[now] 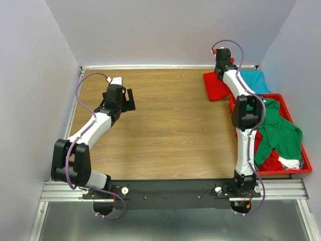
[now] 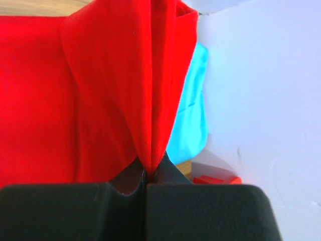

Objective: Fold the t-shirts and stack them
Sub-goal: Neatly place the folded tshirt to the corner

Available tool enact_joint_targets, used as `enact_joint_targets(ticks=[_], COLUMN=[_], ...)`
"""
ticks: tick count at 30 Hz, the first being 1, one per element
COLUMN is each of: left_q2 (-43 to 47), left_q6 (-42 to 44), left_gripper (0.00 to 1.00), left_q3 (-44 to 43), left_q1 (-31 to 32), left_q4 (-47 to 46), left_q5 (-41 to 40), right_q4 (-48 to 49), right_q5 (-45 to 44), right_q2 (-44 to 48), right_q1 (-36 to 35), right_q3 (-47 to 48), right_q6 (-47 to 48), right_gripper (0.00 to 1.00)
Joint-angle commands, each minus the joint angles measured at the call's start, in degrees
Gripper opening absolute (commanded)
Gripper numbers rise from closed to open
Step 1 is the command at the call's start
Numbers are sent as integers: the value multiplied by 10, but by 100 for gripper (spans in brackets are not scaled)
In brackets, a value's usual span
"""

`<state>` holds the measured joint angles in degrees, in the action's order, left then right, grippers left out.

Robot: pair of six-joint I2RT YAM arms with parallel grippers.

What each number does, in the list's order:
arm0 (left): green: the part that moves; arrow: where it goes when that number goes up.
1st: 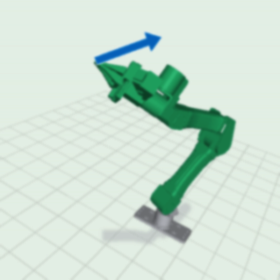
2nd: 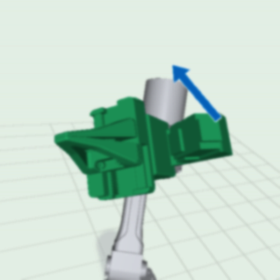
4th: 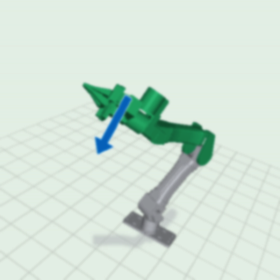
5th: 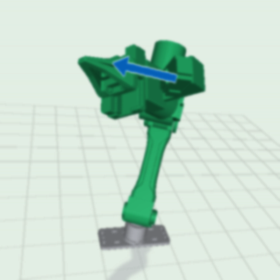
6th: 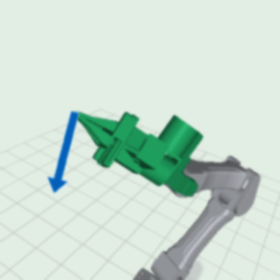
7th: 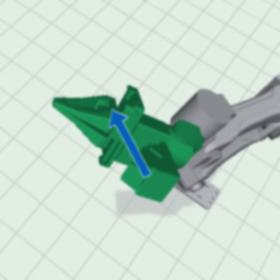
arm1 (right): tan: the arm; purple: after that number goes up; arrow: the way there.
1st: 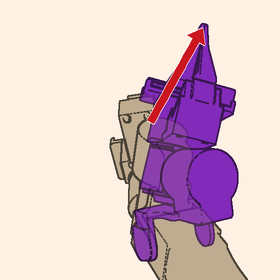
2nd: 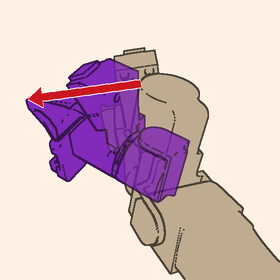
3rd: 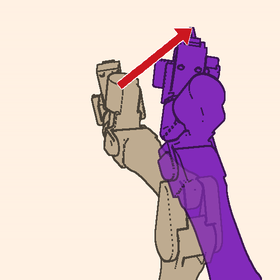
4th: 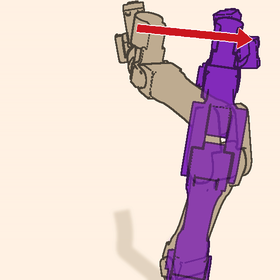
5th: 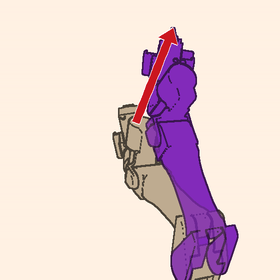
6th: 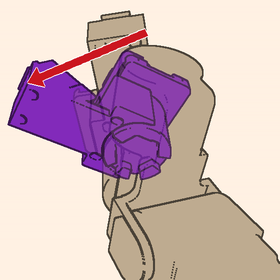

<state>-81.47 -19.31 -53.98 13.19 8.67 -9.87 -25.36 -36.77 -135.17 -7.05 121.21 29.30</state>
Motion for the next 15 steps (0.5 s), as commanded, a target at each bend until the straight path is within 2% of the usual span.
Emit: enact_joint_targets(ticks=[1,15], left_q2=[-2,-16], left_q6=[-1,2], left_gripper=[98,98], left_q3=[-10,-11], left_q1=[-4,-4], left_q4=[-8,-10], left_q5=[-23,-11], right_q4=[7,17], right_q5=[-36,-31], right_q2=[-22,-24], right_q1=[11,36], right_q3=[39,78], right_q6=[30,60], right_gripper=[1,1])
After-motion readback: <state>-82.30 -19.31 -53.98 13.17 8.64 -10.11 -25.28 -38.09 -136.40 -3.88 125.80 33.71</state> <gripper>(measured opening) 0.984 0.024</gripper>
